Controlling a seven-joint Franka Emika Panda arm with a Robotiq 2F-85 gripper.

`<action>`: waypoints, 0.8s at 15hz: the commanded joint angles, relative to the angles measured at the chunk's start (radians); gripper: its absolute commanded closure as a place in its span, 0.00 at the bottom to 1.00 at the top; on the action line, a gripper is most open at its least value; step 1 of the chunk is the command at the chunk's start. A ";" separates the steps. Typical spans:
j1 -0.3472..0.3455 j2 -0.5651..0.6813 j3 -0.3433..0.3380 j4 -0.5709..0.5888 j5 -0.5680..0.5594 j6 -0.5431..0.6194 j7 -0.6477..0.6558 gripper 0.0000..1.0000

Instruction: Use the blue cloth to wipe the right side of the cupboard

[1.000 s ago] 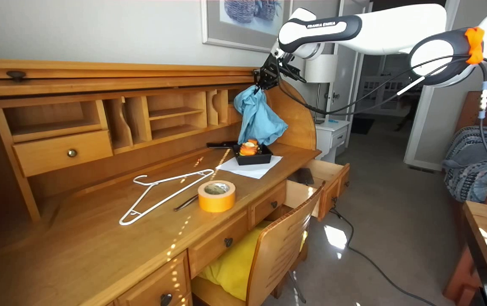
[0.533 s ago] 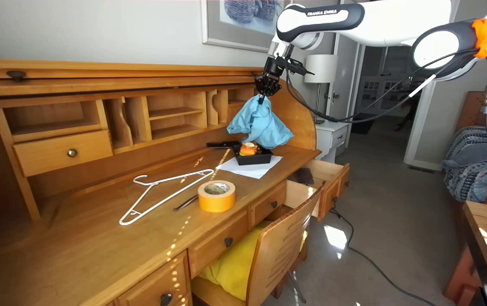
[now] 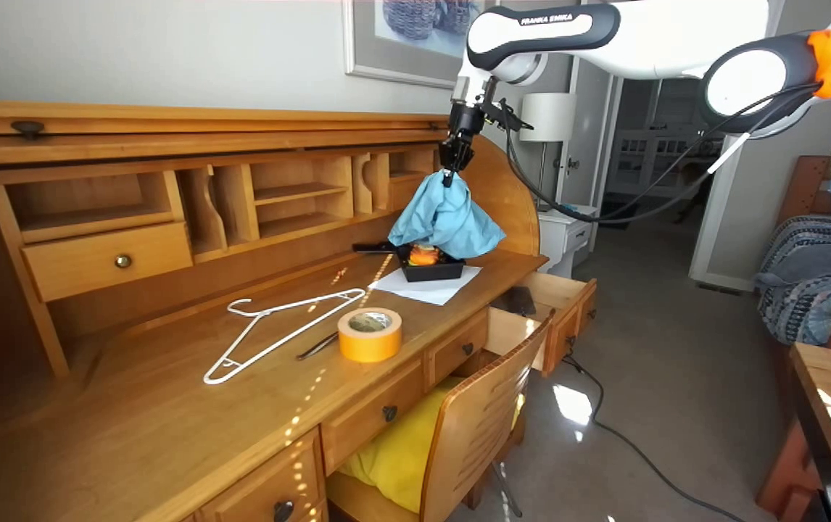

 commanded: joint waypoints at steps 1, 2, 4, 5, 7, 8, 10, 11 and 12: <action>0.001 -0.007 -0.003 -0.011 0.003 0.002 -0.009 0.95; 0.001 -0.007 -0.002 -0.011 0.003 0.002 -0.014 0.95; -0.010 -0.002 0.005 -0.020 0.012 -0.017 -0.023 0.99; -0.014 0.007 0.031 -0.025 0.035 -0.029 -0.062 0.99; -0.006 0.028 0.070 -0.024 0.062 -0.034 -0.114 0.99; 0.001 0.039 0.089 -0.023 0.076 -0.034 -0.143 0.99; 0.017 0.054 0.124 -0.026 0.097 -0.039 -0.198 0.99; 0.028 0.059 0.140 -0.031 0.105 -0.047 -0.226 0.99; 0.036 0.062 0.155 -0.038 0.113 -0.060 -0.253 0.99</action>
